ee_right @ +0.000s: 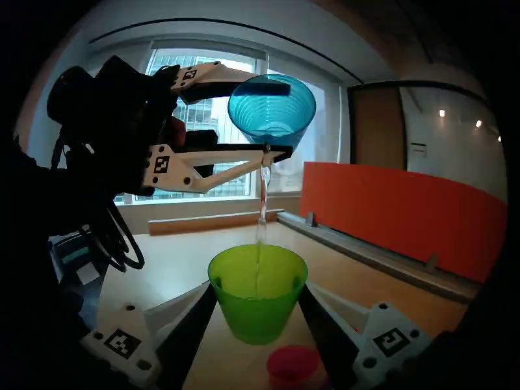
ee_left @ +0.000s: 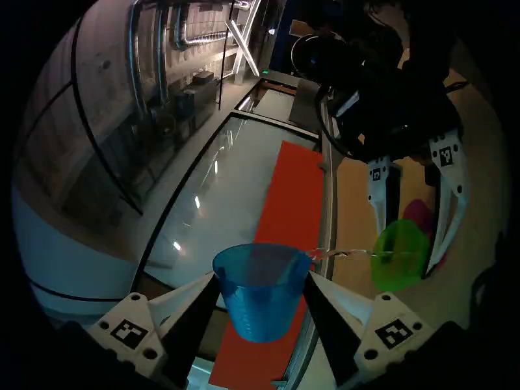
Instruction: Pour water
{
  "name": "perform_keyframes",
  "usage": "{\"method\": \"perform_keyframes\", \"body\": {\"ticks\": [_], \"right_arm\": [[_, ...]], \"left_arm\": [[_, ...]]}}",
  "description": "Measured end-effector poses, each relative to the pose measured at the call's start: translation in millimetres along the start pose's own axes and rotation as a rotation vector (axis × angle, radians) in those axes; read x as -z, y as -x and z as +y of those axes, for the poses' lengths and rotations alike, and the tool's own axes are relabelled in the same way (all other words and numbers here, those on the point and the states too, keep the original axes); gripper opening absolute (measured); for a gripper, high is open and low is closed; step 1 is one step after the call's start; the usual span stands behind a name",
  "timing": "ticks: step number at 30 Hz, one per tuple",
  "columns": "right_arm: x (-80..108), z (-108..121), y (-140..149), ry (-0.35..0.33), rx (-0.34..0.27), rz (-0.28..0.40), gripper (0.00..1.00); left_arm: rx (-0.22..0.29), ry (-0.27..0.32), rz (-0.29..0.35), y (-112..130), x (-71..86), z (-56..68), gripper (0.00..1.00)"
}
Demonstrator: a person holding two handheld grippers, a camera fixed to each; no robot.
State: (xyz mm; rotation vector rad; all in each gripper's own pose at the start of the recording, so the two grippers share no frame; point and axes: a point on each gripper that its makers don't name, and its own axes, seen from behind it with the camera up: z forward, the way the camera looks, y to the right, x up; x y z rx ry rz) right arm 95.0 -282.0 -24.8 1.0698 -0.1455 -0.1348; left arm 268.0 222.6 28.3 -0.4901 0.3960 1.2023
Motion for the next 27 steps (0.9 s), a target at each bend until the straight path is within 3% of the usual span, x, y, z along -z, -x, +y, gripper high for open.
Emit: {"method": "perform_keyframes", "body": {"ticks": [15,27], "right_arm": [[1.1,-1.7,-1.8,0.001,0.002,0.002,0.87],[1.4,-1.7,-0.9,-0.001,0.0,0.004,0.87]], "left_arm": [[-0.052,-0.008,0.001,-0.3,-0.2,4.5,0.85],[-0.092,-0.022,0.012,-6.5,1.3,-3.4,0.85]]}}
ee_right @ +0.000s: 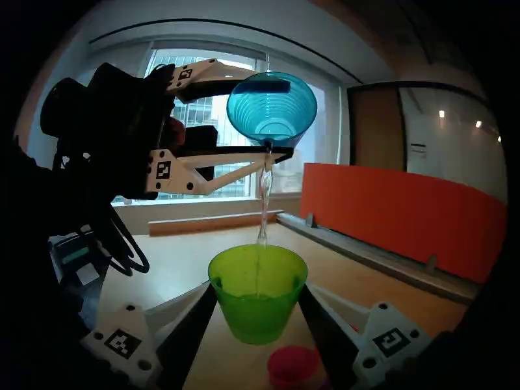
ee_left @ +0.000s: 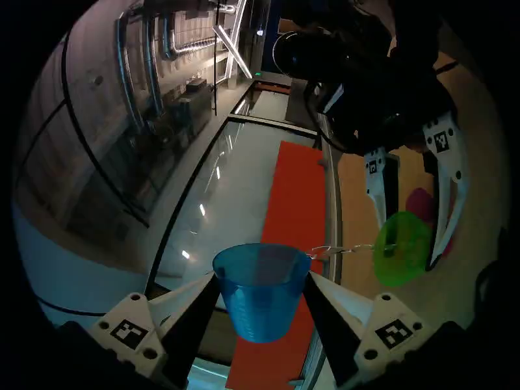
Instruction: Pour water
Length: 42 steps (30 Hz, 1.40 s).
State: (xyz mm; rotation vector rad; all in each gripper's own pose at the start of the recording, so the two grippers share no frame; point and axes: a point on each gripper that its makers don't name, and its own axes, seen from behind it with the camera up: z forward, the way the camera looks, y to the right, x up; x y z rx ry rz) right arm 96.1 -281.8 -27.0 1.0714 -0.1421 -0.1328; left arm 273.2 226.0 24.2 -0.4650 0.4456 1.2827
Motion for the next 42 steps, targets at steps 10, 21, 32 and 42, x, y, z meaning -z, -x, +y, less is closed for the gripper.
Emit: {"method": "perform_keyframes", "body": {"ticks": [10,21,32,42], "right_arm": [[-1.5,0.0,-1.2,0.002,0.003,0.001,0.87],[-1.9,-1.1,-2.7,0.002,0.013,0.004,0.87],[-2.4,-1.1,-4.4,0.004,0.012,0.006,0.87],[-3.1,-1.9,-7.5,0.004,0.011,0.014,0.87]], "left_arm": [[-0.046,-0.009,0.006,-2.2,0.9,-1.9,0.85],[-0.102,-0.03,0.017,-5.2,1.1,-5.5,0.85],[-0.162,-0.045,0.024,-7.9,2.0,-9.3,0.85],[-0.223,-0.054,0.041,-13.4,0.0,-9.9,0.85]]}}
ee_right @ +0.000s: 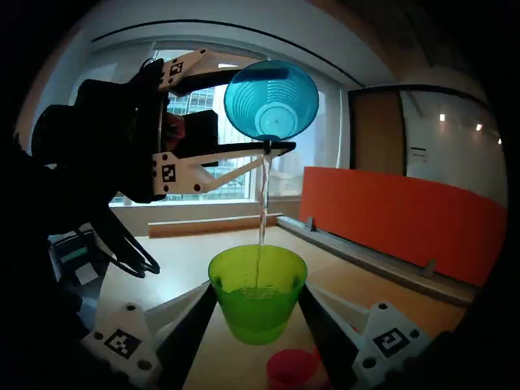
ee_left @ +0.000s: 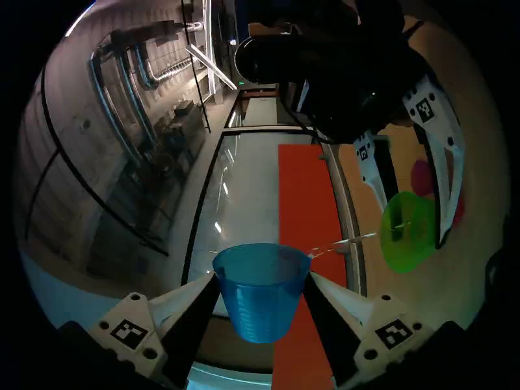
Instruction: Pour water
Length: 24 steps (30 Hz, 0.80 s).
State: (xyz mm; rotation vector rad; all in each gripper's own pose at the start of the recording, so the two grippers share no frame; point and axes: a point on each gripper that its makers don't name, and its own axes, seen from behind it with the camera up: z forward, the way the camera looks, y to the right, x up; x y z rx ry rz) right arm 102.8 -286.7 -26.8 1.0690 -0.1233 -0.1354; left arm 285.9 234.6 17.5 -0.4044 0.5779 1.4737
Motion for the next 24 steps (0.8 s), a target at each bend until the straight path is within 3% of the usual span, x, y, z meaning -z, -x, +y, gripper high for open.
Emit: {"method": "perform_keyframes", "body": {"ticks": [12,24], "right_arm": [[1.8,3.2,-2.0,0.007,-0.006,0.009,0.87],[2.0,4.9,-1.1,0.011,-0.007,0.012,0.87]], "left_arm": [[-0.087,-0.019,0.011,-6.3,-2.1,-6.0,0.85],[-0.087,-0.022,0.013,-8.2,-0.4,-3.6,0.85]]}}
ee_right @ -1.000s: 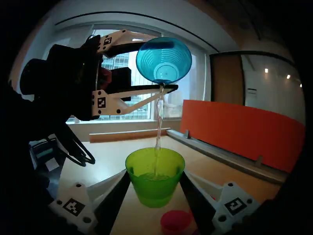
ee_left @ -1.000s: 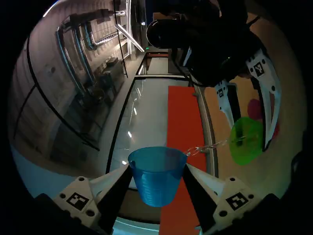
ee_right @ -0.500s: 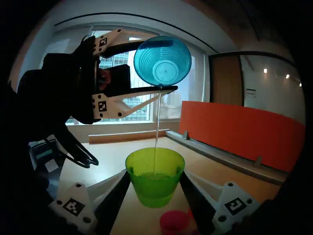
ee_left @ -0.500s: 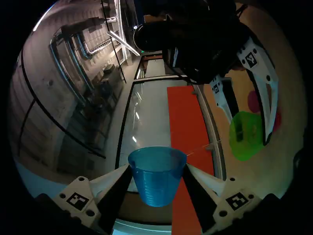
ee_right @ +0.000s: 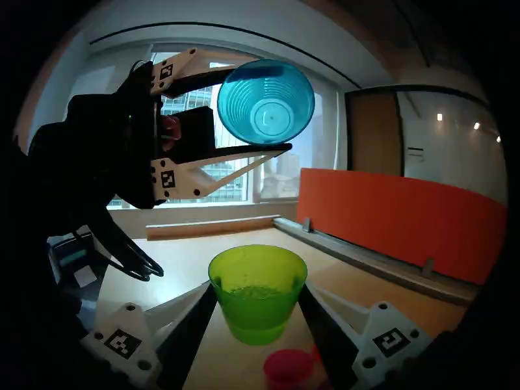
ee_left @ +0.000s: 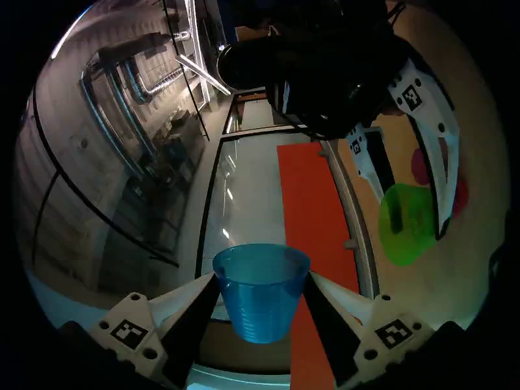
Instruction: Pour water
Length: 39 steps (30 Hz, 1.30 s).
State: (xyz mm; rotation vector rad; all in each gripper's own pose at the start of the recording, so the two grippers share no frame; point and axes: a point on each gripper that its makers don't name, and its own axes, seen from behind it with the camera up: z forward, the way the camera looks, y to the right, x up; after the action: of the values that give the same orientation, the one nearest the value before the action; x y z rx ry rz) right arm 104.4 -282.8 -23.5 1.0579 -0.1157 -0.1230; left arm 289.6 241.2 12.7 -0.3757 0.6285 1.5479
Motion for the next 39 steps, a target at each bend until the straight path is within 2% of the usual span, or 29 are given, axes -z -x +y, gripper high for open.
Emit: {"method": "perform_keyframes", "body": {"ticks": [4,7,11,17,29,39], "right_arm": [[0.4,-1.0,-0.5,-0.001,0.001,0.001,0.87],[0.9,-1.8,-1.1,-0.001,0.002,0.003,0.87],[2.1,-2.6,-2.3,0.0,0.002,0.007,0.87],[3.6,-2.5,-2.2,0.004,0.002,0.01,0.87],[6.4,-1.4,-1.9,0.012,-0.002,0.016,0.87],[11.2,-0.2,-2.2,0.018,-0.002,0.022,0.87]], "left_arm": [[0.027,0.007,-0.002,1.4,-1.2,1.1,0.85],[0.076,0.019,-0.003,2.3,-2.1,5.8,0.85],[0.176,0.046,-0.001,1.2,-1.8,15.4,0.85],[0.304,0.061,-0.014,2.8,-1.0,22.6,0.85],[0.633,0.076,-0.028,10.4,2.0,29.9,0.85],[0.857,0.082,-0.05,22.1,1.9,33.6,0.85]]}}
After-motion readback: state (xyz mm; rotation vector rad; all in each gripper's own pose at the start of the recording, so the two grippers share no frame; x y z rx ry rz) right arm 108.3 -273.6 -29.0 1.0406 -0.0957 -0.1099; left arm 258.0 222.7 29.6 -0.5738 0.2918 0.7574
